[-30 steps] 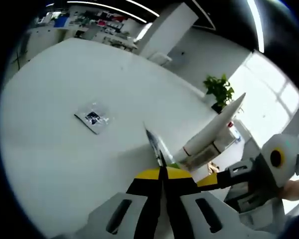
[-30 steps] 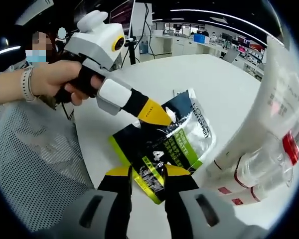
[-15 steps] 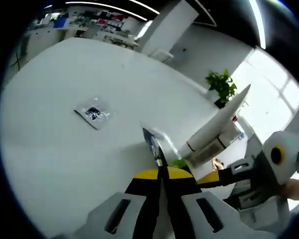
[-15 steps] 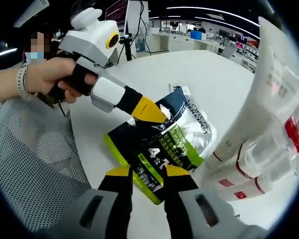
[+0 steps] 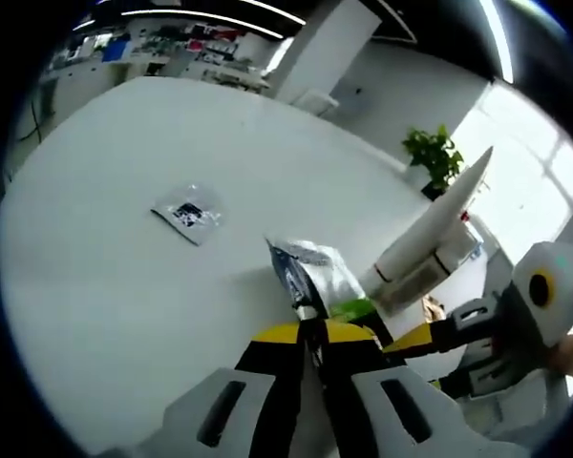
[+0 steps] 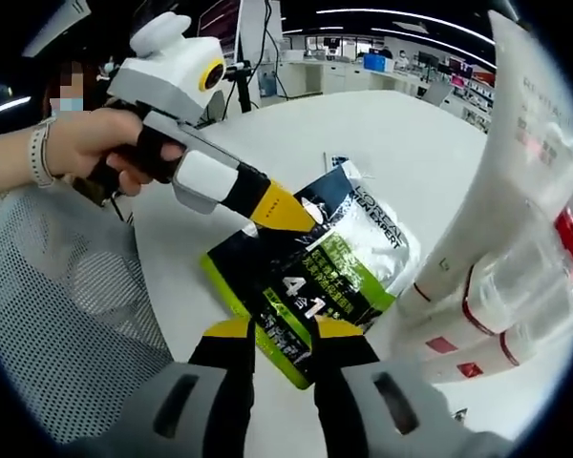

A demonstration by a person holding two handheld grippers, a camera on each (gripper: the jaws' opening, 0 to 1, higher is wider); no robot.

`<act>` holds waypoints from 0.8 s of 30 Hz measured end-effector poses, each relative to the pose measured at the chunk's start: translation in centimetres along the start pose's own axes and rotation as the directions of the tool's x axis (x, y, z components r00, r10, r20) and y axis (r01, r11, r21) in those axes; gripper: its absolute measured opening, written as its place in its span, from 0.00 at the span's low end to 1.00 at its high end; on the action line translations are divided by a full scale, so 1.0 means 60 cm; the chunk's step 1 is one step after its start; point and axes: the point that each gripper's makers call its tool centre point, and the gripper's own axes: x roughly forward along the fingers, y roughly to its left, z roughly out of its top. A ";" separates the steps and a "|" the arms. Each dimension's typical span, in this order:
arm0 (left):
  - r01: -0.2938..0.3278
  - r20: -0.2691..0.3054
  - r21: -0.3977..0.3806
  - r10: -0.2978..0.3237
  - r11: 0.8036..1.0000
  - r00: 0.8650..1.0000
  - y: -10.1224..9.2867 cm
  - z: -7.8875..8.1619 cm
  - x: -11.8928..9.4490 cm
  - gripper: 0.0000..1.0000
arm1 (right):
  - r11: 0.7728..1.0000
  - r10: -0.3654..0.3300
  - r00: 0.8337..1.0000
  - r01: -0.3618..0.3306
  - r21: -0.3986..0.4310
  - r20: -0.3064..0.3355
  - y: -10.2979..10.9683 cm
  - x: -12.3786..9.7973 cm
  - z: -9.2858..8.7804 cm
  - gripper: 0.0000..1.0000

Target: Arrange the skincare products in the storage area until every visible bottle or jar stands upright without overlapping.

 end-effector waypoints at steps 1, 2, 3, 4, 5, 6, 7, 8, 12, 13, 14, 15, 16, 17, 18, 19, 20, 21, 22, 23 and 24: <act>0.000 -0.002 0.000 0.000 1.000 1.000 0.000 -0.001 0.000 0.03 | 1.000 0.000 1.000 0.000 0.001 0.001 0.000 0.000 0.000 0.23; -0.002 -0.002 0.003 0.002 1.000 1.000 0.000 -0.001 0.000 0.03 | 1.000 0.000 1.000 0.000 0.001 0.001 0.000 0.000 0.000 0.23; -0.003 -0.002 0.006 0.003 1.000 1.000 0.001 -0.001 0.000 0.03 | 1.000 0.000 1.000 0.000 0.002 0.001 0.000 0.000 0.000 0.23; -0.004 -0.002 0.009 0.004 1.000 1.000 0.001 -0.001 0.001 0.03 | 1.000 0.001 1.000 -0.001 0.003 0.000 0.000 0.000 0.000 0.23; -0.007 -0.004 0.012 0.007 1.000 1.000 0.001 -0.002 0.001 0.04 | 1.000 0.001 1.000 -0.001 0.003 -0.001 0.001 0.001 0.000 0.23; -0.013 -0.006 0.022 0.013 1.000 1.000 0.003 -0.004 0.003 0.04 | 1.000 0.001 1.000 -0.001 0.002 -0.002 0.000 0.001 0.000 0.24; -0.018 -0.010 0.030 0.019 0.999 1.000 0.003 -0.005 0.004 0.05 | 1.000 0.002 1.000 -0.002 0.001 -0.003 0.000 0.002 -0.001 0.24; -0.021 -0.015 0.053 0.022 0.998 1.000 0.003 -0.007 0.005 0.06 | 1.000 0.002 1.000 -0.002 0.001 -0.004 0.000 0.003 -0.001 0.24; -0.023 -0.019 0.056 0.024 0.998 1.000 0.005 -0.007 0.005 0.07 | 1.000 0.002 1.000 -0.002 0.003 -0.003 0.000 0.003 -0.001 0.24; -0.023 -0.018 0.054 0.024 0.998 1.000 0.006 -0.006 0.005 0.07 | 1.000 0.002 1.000 -0.002 0.002 -0.003 -0.001 0.003 -0.002 0.24; -0.026 -0.020 0.055 0.027 0.998 0.999 0.008 -0.007 0.006 0.07 | 1.000 0.001 1.000 -0.001 0.002 -0.003 -0.001 0.003 -0.002 0.24; -0.033 -0.023 0.062 0.035 0.998 0.999 0.010 -0.008 0.006 0.07 | 1.000 0.001 1.000 -0.001 0.002 -0.004 -0.001 0.003 -0.002 0.24; -0.034 -0.024 0.069 0.036 0.997 0.999 0.010 -0.009 0.006 0.08 | 1.000 0.000 1.000 0.000 -0.001 -0.005 -0.001 0.004 -0.002 0.23; -0.031 -0.027 0.073 0.033 0.997 0.999 0.010 -0.009 0.006 0.09 | 1.000 -0.001 1.000 0.001 -0.002 -0.005 -0.001 0.003 -0.003 0.23; -0.030 -0.026 0.068 0.032 0.997 0.999 0.011 -0.008 0.005 0.09 | 1.000 -0.001 1.000 0.001 0.000 -0.004 -0.001 0.003 -0.003 0.23; -0.031 -0.019 0.054 0.032 0.998 0.999 0.013 -0.005 0.003 0.09 | 1.000 -0.001 1.000 0.001 0.002 -0.004 -0.001 0.004 -0.003 0.24; -0.033 -0.007 0.037 0.033 0.999 0.999 0.015 0.000 0.001 0.09 | 1.000 -0.001 1.000 0.001 0.001 -0.004 -0.001 0.004 -0.003 0.24; -0.037 0.001 0.032 0.037 0.999 0.999 0.017 0.003 -0.001 0.10 | 1.000 -0.001 1.000 0.001 0.000 -0.004 -0.001 0.004 -0.003 0.24; -0.042 0.008 0.026 0.041 0.999 0.999 0.019 0.005 -0.002 0.10 | 1.000 -0.004 1.000 0.004 0.001 -0.004 -0.001 0.004 -0.003 0.23; -0.044 0.013 0.023 0.044 0.999 0.999 0.021 0.007 -0.004 0.10 | 1.000 -0.005 1.000 0.005 -0.002 -0.005 -0.001 0.004 -0.003 0.23; -0.051 0.019 0.020 0.051 0.998 0.999 0.023 0.009 -0.005 0.11 | 1.000 -0.005 1.000 0.005 -0.009 -0.006 -0.001 0.004 -0.003 0.23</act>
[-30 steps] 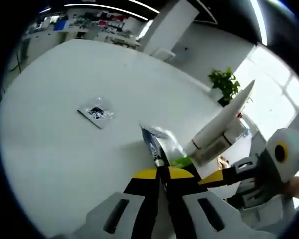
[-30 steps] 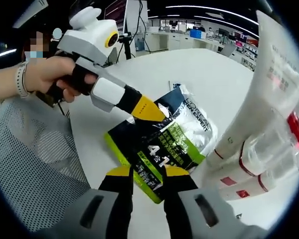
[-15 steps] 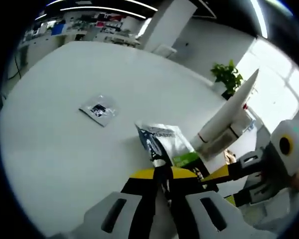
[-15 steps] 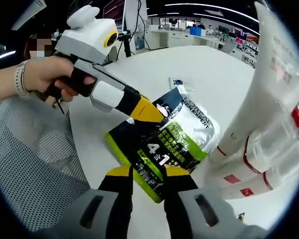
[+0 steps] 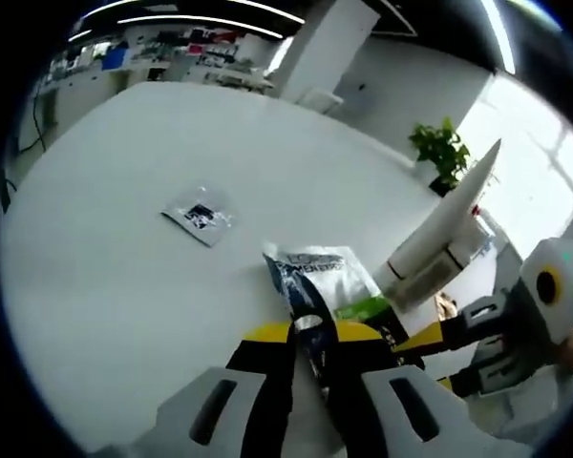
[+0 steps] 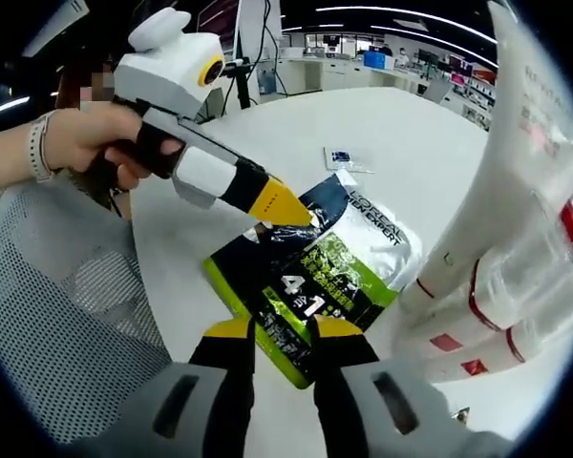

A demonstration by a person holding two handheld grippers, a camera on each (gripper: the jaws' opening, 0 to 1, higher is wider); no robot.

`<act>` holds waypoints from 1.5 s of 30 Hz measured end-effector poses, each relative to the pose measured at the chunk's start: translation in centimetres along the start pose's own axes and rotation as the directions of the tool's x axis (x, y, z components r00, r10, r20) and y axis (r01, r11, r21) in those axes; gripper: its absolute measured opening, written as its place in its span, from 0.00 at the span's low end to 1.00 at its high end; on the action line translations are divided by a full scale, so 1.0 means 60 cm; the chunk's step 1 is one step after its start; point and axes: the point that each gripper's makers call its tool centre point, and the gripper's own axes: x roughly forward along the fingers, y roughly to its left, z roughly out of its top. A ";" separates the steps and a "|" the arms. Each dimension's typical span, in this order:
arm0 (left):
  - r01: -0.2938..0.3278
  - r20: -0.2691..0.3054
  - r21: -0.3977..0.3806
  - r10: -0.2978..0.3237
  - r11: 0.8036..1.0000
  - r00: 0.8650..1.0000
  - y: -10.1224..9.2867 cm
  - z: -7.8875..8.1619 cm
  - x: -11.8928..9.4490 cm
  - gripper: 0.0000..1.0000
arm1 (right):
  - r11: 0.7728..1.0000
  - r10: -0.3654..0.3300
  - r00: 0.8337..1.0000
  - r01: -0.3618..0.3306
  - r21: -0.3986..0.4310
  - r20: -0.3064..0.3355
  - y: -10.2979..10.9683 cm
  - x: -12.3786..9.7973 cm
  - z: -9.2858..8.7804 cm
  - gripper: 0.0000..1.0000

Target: Arrange the skincare products in the storage area until every visible bottle or jar stands upright without overlapping.

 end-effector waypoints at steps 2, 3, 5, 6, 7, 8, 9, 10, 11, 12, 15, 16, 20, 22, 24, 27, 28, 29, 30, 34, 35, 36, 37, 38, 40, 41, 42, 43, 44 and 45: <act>-0.029 0.024 0.010 0.029 1.000 0.999 0.007 0.008 -0.003 0.12 | 1.000 -0.004 1.000 0.004 -0.007 -0.001 -0.001 0.001 -0.001 0.22; -0.032 0.036 0.024 0.031 0.999 0.999 0.008 0.012 -0.004 0.11 | 1.000 -0.005 1.000 0.005 -0.012 -0.002 -0.001 0.001 -0.001 0.22; -0.035 0.049 0.034 0.033 0.999 0.998 0.006 0.018 -0.006 0.08 | 1.000 -0.006 1.000 0.005 -0.019 -0.004 -0.002 0.001 -0.001 0.22; -0.034 0.051 0.041 0.031 0.999 0.998 0.004 0.019 -0.007 0.08 | 1.000 -0.004 1.000 0.004 -0.018 -0.005 -0.001 0.001 -0.001 0.22; -0.026 0.044 0.052 0.024 0.998 0.999 0.001 0.017 -0.005 0.08 | 1.000 0.002 1.000 -0.002 -0.014 -0.005 0.000 0.001 -0.002 0.23; -0.016 0.029 0.056 0.014 0.998 0.999 -0.002 0.012 -0.003 0.09 | 1.000 0.006 1.000 -0.006 -0.003 -0.002 0.001 0.001 -0.001 0.24; -0.003 0.005 0.060 0.003 0.998 1.000 -0.007 0.004 0.000 0.09 | 1.000 0.001 1.000 -0.001 -0.003 -0.001 0.000 0.001 -0.001 0.24; 0.005 -0.010 0.072 -0.004 0.997 1.000 -0.010 -0.001 0.002 0.09 | 1.000 0.001 1.000 -0.001 -0.011 -0.002 0.000 0.001 -0.001 0.23; 0.009 -0.028 0.099 -0.006 0.995 1.000 -0.013 -0.006 0.003 0.09 | 1.000 0.002 1.000 -0.002 -0.012 -0.003 0.000 0.001 -0.002 0.23; 0.008 -0.037 0.122 -0.003 0.993 0.999 -0.013 -0.009 0.003 0.09 | 1.000 0.002 1.000 -0.002 -0.013 -0.004 0.000 0.001 -0.002 0.23; 0.016 -0.071 0.168 -0.004 0.986 0.997 -0.017 -0.018 0.005 0.09 | 0.999 0.033 0.999 -0.033 -0.020 -0.003 0.009 0.002 -0.001 0.28; 0.023 -0.079 0.171 -0.010 0.985 0.997 -0.019 -0.021 0.005 0.10 | 0.999 0.038 0.999 -0.038 -0.012 0.003 0.012 0.001 -0.001 0.30; 0.043 -0.102 0.180 -0.025 0.983 0.994 -0.024 -0.028 0.006 0.12 | 0.994 -0.004 1.000 0.002 -0.107 -0.021 0.005 0.003 -0.003 0.28; 0.040 -0.105 0.193 -0.020 0.980 0.994 -0.023 -0.028 0.005 0.12 | 0.991 -0.002 1.000 -0.002 -0.136 -0.029 0.008 0.006 0.000 0.28; 0.038 -0.102 0.188 -0.019 0.981 0.995 -0.021 -0.026 0.003 0.12 | 0.994 -0.002 1.000 -0.001 -0.113 -0.030 0.003 0.008 0.002 0.28; 0.035 -0.100 0.173 -0.018 0.984 0.995 -0.020 -0.026 0.002 0.14 | 0.994 -0.004 1.000 0.001 -0.111 -0.025 -0.002 0.008 0.004 0.28; 0.035 -0.100 0.177 -0.017 0.984 0.995 -0.020 -0.025 0.001 0.13 | 0.994 -0.006 1.000 0.003 -0.107 -0.029 -0.003 0.008 0.004 0.28; 0.035 -0.099 0.178 -0.017 0.983 0.995 -0.020 -0.024 0.000 0.13 | 0.995 -0.012 1.000 0.009 -0.104 -0.029 -0.006 0.009 0.005 0.28; 0.034 -0.096 0.178 -0.017 0.983 0.995 -0.020 -0.023 0.000 0.13 | 0.995 -0.013 1.000 0.010 -0.104 -0.028 -0.007 0.009 0.006 0.28; 0.038 -0.092 0.172 -0.023 0.984 0.995 -0.022 -0.021 -0.001 0.13 | 0.996 -0.017 0.999 0.015 -0.092 -0.028 -0.017 0.011 0.009 0.28; 0.040 -0.094 0.172 -0.024 0.984 0.995 -0.022 -0.022 -0.001 0.13 | 0.996 -0.019 0.999 0.016 -0.092 -0.029 -0.018 0.012 0.009 0.28; 0.043 -0.094 0.173 -0.027 0.984 0.995 -0.023 -0.022 0.000 0.13 | 0.996 -0.019 0.999 0.016 -0.090 -0.029 -0.018 0.012 0.009 0.28; 0.044 -0.093 0.172 -0.028 0.984 0.995 -0.024 -0.022 0.000 0.13 | 0.996 -0.020 0.999 0.017 -0.088 -0.029 -0.018 0.012 0.009 0.28; 0.048 -0.095 0.172 -0.032 0.984 0.995 -0.026 -0.023 0.000 0.13 | 0.996 -0.020 0.999 0.018 -0.087 -0.028 -0.017 0.012 0.009 0.28; 0.051 -0.100 0.177 -0.034 0.983 0.994 -0.027 -0.024 0.001 0.13 | 0.996 -0.023 0.999 0.021 -0.081 -0.025 -0.017 0.011 0.009 0.29; 0.050 -0.100 0.181 -0.032 0.982 0.994 -0.026 -0.024 0.001 0.13 | 0.997 -0.026 0.999 0.024 -0.075 -0.025 -0.016 0.009 0.009 0.29; 0.049 -0.098 0.182 -0.032 0.982 0.995 -0.026 -0.023 0.000 0.13 | 0.997 -0.023 0.999 0.021 -0.074 -0.026 -0.014 0.008 0.008 0.30; 0.049 -0.098 0.180 -0.032 0.983 0.995 -0.025 -0.023 0.000 0.13 | 0.997 -0.016 1.000 0.014 -0.073 -0.026 -0.012 0.006 0.008 0.28; 0.050 -0.094 0.176 -0.033 0.983 0.995 -0.026 -0.021 -0.001 0.13 | 0.997 -0.008 1.000 0.006 -0.072 -0.025 -0.009 0.003 0.007 0.27; 0.050 -0.091 0.175 -0.035 0.983 0.995 -0.027 -0.020 -0.002 0.13 | 0.998 -0.005 1.000 0.004 -0.070 -0.023 -0.008 0.001 0.007 0.27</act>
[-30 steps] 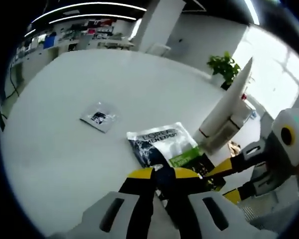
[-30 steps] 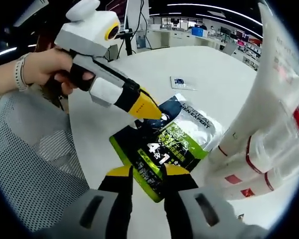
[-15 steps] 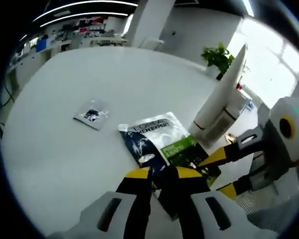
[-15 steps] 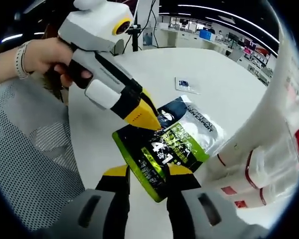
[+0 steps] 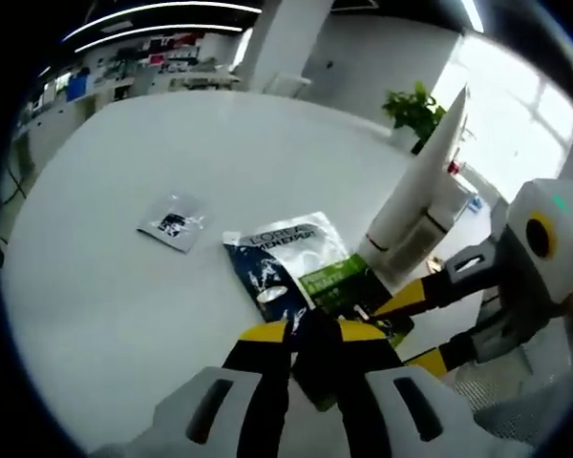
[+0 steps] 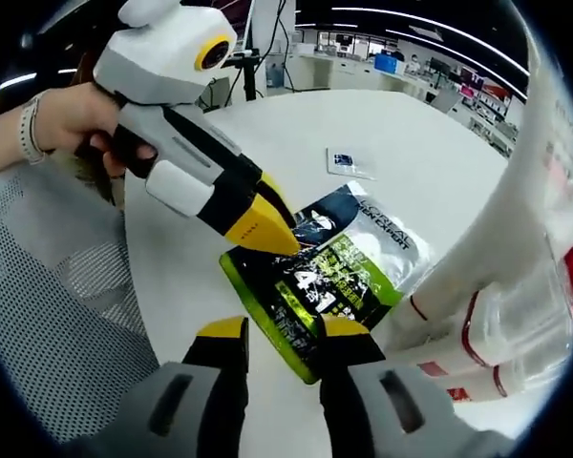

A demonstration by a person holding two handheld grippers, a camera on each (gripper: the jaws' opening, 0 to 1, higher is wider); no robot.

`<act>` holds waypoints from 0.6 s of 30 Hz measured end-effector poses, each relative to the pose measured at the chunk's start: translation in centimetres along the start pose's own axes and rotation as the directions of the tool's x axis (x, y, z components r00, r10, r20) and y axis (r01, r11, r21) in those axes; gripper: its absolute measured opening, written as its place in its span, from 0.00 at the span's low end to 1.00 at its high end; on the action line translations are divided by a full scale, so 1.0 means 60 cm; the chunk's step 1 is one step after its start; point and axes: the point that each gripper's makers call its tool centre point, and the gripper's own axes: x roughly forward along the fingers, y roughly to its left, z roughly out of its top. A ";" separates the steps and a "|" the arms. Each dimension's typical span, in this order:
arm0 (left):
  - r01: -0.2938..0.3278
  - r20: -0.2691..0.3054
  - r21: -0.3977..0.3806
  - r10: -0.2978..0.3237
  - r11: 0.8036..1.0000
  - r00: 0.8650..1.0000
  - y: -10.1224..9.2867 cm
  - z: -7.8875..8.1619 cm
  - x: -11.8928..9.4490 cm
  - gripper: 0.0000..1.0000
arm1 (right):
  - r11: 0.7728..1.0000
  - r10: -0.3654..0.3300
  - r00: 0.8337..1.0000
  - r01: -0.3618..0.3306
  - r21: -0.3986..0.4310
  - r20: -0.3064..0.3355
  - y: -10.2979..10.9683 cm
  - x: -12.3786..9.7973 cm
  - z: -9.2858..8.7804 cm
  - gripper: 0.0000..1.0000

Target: Arrange the skincare products in the storage area until every visible bottle or jar stands upright without overlapping.

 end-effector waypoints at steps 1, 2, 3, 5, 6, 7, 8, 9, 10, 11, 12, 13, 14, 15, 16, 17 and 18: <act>0.004 0.006 -0.002 -0.004 1.000 1.000 -0.003 0.002 -0.001 0.13 | 1.000 0.000 1.000 0.000 0.001 0.006 0.001 -0.004 0.000 0.27; 0.012 0.005 -0.002 -0.012 1.000 1.000 -0.006 0.003 -0.001 0.13 | 1.000 0.001 1.000 -0.001 0.000 0.009 0.001 -0.008 0.000 0.27; 0.020 0.006 0.001 -0.020 1.000 1.000 -0.012 0.004 -0.004 0.13 | 1.000 0.003 1.000 -0.003 0.001 0.013 0.002 -0.014 0.001 0.28; 0.019 0.018 0.015 -0.019 1.000 1.000 -0.016 0.009 -0.011 0.13 | 1.000 0.003 1.000 -0.003 0.011 0.029 0.002 -0.026 0.005 0.28; 0.015 0.025 0.015 -0.016 1.000 1.000 -0.014 0.011 -0.013 0.13 | 1.000 0.001 0.999 -0.001 0.011 0.042 0.002 -0.031 0.008 0.28; 0.009 0.032 0.013 -0.010 1.000 0.999 -0.014 0.015 -0.018 0.13 | 1.000 0.001 0.999 -0.002 0.018 0.055 0.003 -0.039 0.013 0.27; 0.006 0.036 0.013 -0.006 1.000 0.999 -0.013 0.016 -0.020 0.13 | 1.000 0.004 0.998 -0.005 0.024 0.063 0.004 -0.045 0.016 0.27; -0.013 0.063 0.015 0.012 1.000 0.998 -0.010 0.025 -0.027 0.12 | 1.000 0.006 0.997 -0.009 0.029 0.083 0.006 -0.054 0.022 0.27; -0.014 0.073 0.019 0.013 1.000 0.997 -0.010 0.029 -0.031 0.11 | 0.999 0.005 0.996 -0.008 0.031 0.092 0.007 -0.060 0.025 0.27; -0.014 0.076 0.014 0.013 1.000 0.997 -0.011 0.031 -0.036 0.11 | 0.999 0.005 0.995 -0.008 0.032 0.095 0.007 -0.063 0.026 0.27; -0.009 0.081 0.006 0.009 1.000 0.997 -0.012 0.035 -0.043 0.12 | 0.999 0.008 0.994 -0.011 0.030 0.107 0.011 -0.072 0.029 0.27; -0.007 0.085 0.006 0.006 1.000 0.996 -0.013 0.037 -0.049 0.12 | 0.999 0.011 0.993 -0.015 0.030 0.116 0.016 -0.080 0.030 0.27; -0.009 0.092 0.011 0.008 1.000 0.996 -0.015 0.040 -0.056 0.13 | 0.999 0.014 0.993 -0.018 0.029 0.118 0.018 -0.085 0.029 0.27; -0.014 0.099 0.019 0.012 1.000 0.995 -0.016 0.042 -0.062 0.13 | 0.999 0.017 0.992 -0.021 0.030 0.122 0.022 -0.092 0.029 0.27; -0.017 0.109 0.032 0.014 0.999 0.994 -0.019 0.046 -0.070 0.13 | 0.999 0.017 0.992 -0.021 0.032 0.127 0.024 -0.098 0.029 0.27; -0.020 0.118 0.038 0.015 0.999 0.993 -0.020 0.049 -0.076 0.13 | 0.999 0.015 0.991 -0.020 0.036 0.134 0.025 -0.103 0.030 0.27; -0.033 0.143 0.042 0.027 0.999 0.989 -0.020 0.055 -0.084 0.13 | 0.999 0.014 0.989 -0.021 0.044 0.145 0.027 -0.112 0.032 0.27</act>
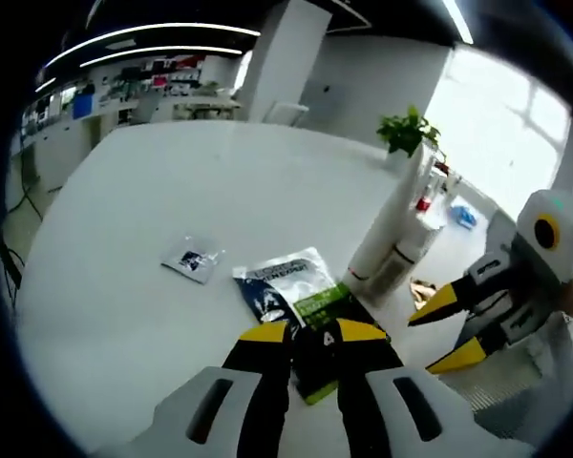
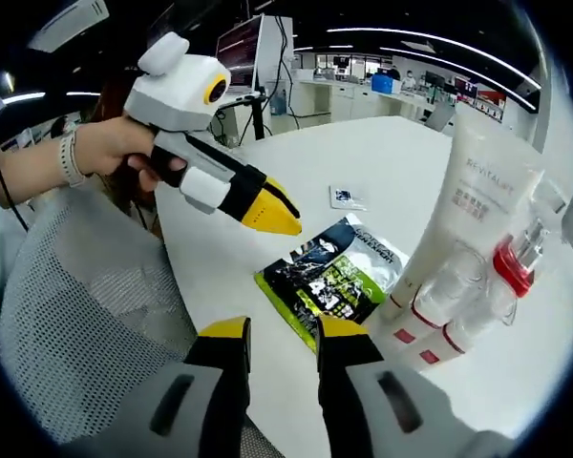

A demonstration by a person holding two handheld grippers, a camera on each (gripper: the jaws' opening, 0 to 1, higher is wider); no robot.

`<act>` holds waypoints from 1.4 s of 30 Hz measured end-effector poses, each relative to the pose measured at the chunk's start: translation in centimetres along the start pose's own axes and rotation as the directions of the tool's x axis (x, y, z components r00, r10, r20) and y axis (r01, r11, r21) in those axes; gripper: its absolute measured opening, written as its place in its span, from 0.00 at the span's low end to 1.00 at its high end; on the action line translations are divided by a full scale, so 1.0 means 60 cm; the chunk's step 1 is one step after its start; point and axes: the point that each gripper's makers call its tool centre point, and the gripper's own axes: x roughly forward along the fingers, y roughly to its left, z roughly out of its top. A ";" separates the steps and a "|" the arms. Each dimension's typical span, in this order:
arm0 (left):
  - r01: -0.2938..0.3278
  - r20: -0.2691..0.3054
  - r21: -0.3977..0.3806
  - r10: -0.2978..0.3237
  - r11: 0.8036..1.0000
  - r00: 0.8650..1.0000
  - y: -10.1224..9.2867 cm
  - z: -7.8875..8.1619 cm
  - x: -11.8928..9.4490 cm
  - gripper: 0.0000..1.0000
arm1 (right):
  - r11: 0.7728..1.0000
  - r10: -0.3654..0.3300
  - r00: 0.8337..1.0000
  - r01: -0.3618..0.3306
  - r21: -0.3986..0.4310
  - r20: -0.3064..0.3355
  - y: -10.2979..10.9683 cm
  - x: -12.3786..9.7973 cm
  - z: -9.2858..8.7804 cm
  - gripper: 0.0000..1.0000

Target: Arrange the skincare products in the storage area until every visible bottle or jar stands upright without overlapping.

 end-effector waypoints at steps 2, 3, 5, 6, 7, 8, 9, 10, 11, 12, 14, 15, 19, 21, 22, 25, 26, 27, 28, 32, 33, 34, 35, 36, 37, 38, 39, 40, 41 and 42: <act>-0.021 0.038 0.005 0.021 1.000 0.999 0.003 0.010 -0.012 0.13 | 1.000 -0.010 1.000 0.010 0.016 0.025 0.000 -0.012 0.007 0.28; -0.026 0.042 -0.004 0.026 1.000 0.999 0.003 0.010 -0.017 0.13 | 0.999 -0.028 0.999 0.027 0.036 0.042 -0.003 -0.021 0.011 0.29; -0.030 0.049 -0.008 0.031 1.000 0.998 0.002 0.011 -0.028 0.16 | 0.996 -0.055 0.996 0.050 0.068 0.075 -0.006 -0.036 0.019 0.30; -0.038 0.054 -0.009 0.039 0.999 0.998 0.003 0.012 -0.033 0.17 | 0.995 -0.060 0.994 0.053 0.081 0.086 -0.006 -0.042 0.022 0.30; -0.042 0.058 -0.007 0.042 0.999 0.997 0.001 0.012 -0.040 0.20 | 0.993 -0.075 0.992 0.065 0.093 0.106 -0.007 -0.051 0.028 0.30; -0.042 0.059 -0.005 0.042 0.999 0.997 -0.001 0.013 -0.044 0.22 | 0.992 -0.084 0.990 0.072 0.104 0.116 -0.008 -0.058 0.031 0.31; -0.045 0.061 -0.005 0.045 0.999 0.997 -0.003 0.014 -0.051 0.23 | 0.990 -0.096 0.988 0.082 0.115 0.124 -0.010 -0.064 0.034 0.32; -0.048 0.067 -0.001 0.048 0.999 0.997 -0.004 0.017 -0.055 0.26 | 0.988 -0.109 0.985 0.092 0.126 0.136 -0.012 -0.075 0.039 0.33; -0.054 0.073 0.008 0.053 0.999 0.996 -0.006 0.021 -0.062 0.27 | 0.985 -0.128 0.980 0.108 0.133 0.154 -0.015 -0.087 0.045 0.34; -0.055 0.074 0.010 0.055 0.998 0.996 -0.007 0.023 -0.064 0.29 | 0.984 -0.135 0.978 0.114 0.136 0.161 -0.016 -0.092 0.047 0.35; -0.061 0.087 0.016 0.059 0.998 0.994 -0.010 0.032 -0.074 0.32 | 0.978 -0.166 0.968 0.137 0.155 0.186 -0.021 -0.113 0.057 0.37; -0.060 0.091 0.021 0.058 0.998 0.994 -0.012 0.034 -0.078 0.33 | 0.975 -0.183 0.964 0.152 0.160 0.195 -0.025 -0.124 0.061 0.40; -0.074 0.095 0.065 0.068 0.995 0.993 -0.017 0.046 -0.093 0.40 | 0.960 -0.248 0.948 0.213 0.183 0.197 -0.047 -0.148 0.059 0.49; -0.079 0.099 0.087 0.070 0.993 0.993 -0.021 0.051 -0.099 0.44 | 0.948 -0.281 0.941 0.243 0.204 0.190 -0.062 -0.155 0.051 0.54; -0.075 0.101 0.093 0.066 0.993 0.993 -0.024 0.053 -0.102 0.46 | 0.943 -0.294 0.939 0.254 0.215 0.181 -0.069 -0.157 0.044 0.55; -0.063 0.108 0.104 0.051 0.993 0.993 -0.028 0.058 -0.107 0.47 | 0.930 -0.316 0.935 0.272 0.247 0.160 -0.083 -0.160 0.029 0.61; -0.060 0.107 0.108 0.048 0.992 0.993 -0.029 0.057 -0.108 0.49 | 0.927 -0.321 0.934 0.276 0.254 0.159 -0.086 -0.161 0.027 0.63; -0.059 0.106 0.109 0.048 0.992 0.993 -0.029 0.056 -0.108 0.50 | 0.924 -0.327 0.933 0.281 0.261 0.153 -0.089 -0.163 0.025 0.66; -0.059 0.101 0.112 0.048 0.992 0.994 -0.029 0.054 -0.108 0.54 | 0.920 -0.333 0.931 0.287 0.268 0.148 -0.091 -0.164 0.023 0.68; -0.063 0.095 0.121 0.051 0.991 0.994 -0.031 0.052 -0.113 0.59 | 0.915 -0.350 0.924 0.302 0.267 0.152 -0.098 -0.166 0.024 0.75; -0.060 0.096 0.124 0.049 0.990 0.994 -0.034 0.052 -0.115 0.60 | 0.916 -0.348 0.925 0.301 0.267 0.150 -0.099 -0.166 0.023 0.77; -0.058 0.096 0.127 0.046 0.990 0.994 -0.037 0.053 -0.116 0.61 | 0.915 -0.348 0.925 0.301 0.269 0.150 -0.099 -0.165 0.024 0.78; -0.055 0.094 0.132 0.042 0.990 0.995 -0.040 0.053 -0.118 0.63 | 0.915 -0.348 0.925 0.300 0.271 0.152 -0.099 -0.165 0.024 0.79; -0.053 0.092 0.135 0.040 0.990 0.995 -0.041 0.053 -0.119 0.65 | 0.915 -0.346 0.925 0.296 0.275 0.156 -0.099 -0.165 0.026 0.82; -0.050 0.089 0.138 0.038 0.989 0.995 -0.043 0.051 -0.119 0.68 | 0.915 -0.344 0.926 0.294 0.276 0.157 -0.099 -0.164 0.027 0.82; -0.049 0.089 0.139 0.037 0.989 0.995 -0.043 0.051 -0.120 0.69 | 0.916 -0.343 0.926 0.291 0.276 0.159 -0.099 -0.164 0.029 0.82; -0.048 0.089 0.138 0.036 0.989 0.995 -0.044 0.050 -0.120 0.70 | 0.917 -0.342 0.926 0.292 0.271 0.161 -0.099 -0.164 0.030 0.82; -0.046 0.089 0.138 0.034 0.989 0.995 -0.044 0.050 -0.120 0.70 | 0.917 -0.347 0.924 0.297 0.267 0.163 -0.101 -0.164 0.032 0.83; -0.045 0.087 0.138 0.033 0.989 0.996 -0.045 0.049 -0.120 0.70 | 0.916 -0.350 0.922 0.300 0.266 0.165 -0.102 -0.165 0.033 0.84; -0.046 0.084 0.140 0.034 0.989 0.996 -0.044 0.048 -0.120 0.71 | 0.916 -0.350 0.922 0.300 0.265 0.164 -0.103 -0.165 0.033 0.85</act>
